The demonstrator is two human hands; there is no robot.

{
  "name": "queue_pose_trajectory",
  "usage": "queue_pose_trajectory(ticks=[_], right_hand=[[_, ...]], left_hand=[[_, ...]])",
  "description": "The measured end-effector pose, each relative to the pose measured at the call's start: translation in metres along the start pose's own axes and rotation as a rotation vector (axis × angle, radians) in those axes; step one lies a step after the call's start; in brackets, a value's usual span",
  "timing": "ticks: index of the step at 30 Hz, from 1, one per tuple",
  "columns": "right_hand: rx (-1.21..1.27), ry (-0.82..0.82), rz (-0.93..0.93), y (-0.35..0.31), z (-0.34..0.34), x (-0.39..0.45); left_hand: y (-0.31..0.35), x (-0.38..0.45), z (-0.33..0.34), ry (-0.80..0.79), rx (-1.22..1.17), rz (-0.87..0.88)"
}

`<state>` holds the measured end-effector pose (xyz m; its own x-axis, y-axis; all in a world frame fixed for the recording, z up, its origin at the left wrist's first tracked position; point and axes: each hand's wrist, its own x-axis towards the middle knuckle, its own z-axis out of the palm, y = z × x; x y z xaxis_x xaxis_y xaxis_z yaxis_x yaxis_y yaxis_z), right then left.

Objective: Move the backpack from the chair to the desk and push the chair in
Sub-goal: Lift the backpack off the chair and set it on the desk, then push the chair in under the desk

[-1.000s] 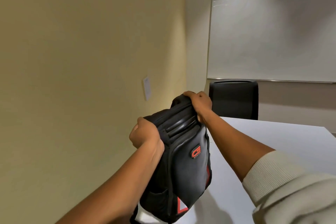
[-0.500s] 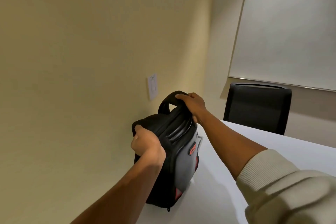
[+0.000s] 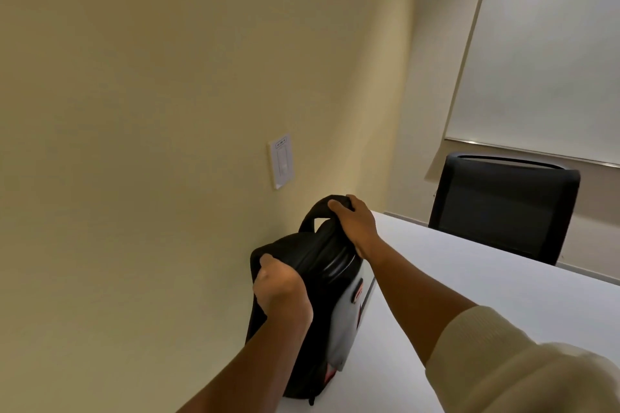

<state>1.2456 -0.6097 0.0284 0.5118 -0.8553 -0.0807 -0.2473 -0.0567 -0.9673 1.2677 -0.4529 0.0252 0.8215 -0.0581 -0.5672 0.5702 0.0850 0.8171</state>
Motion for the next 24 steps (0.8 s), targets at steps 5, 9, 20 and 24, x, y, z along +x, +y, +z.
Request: queue_pose_trajectory(ticks=[5,9,20,24], right_hand=[[-0.039,0.026,0.024,0.003,-0.001,-0.020],[-0.037,0.040,0.017,0.002,-0.006,-0.058],[-0.440,0.195,-0.097,0.024,-0.020,-0.198],[-0.668,0.288,-0.088,0.039,-0.035,-0.240]], left_hand=[[-0.007,-0.002,-0.010,-0.041,0.065,0.018],[-0.013,-0.006,-0.030,-0.132,0.138,0.085],[-0.023,-0.045,-0.104,-0.397,0.412,0.477],[-0.038,-0.054,-0.122,-0.533,0.730,0.760]])
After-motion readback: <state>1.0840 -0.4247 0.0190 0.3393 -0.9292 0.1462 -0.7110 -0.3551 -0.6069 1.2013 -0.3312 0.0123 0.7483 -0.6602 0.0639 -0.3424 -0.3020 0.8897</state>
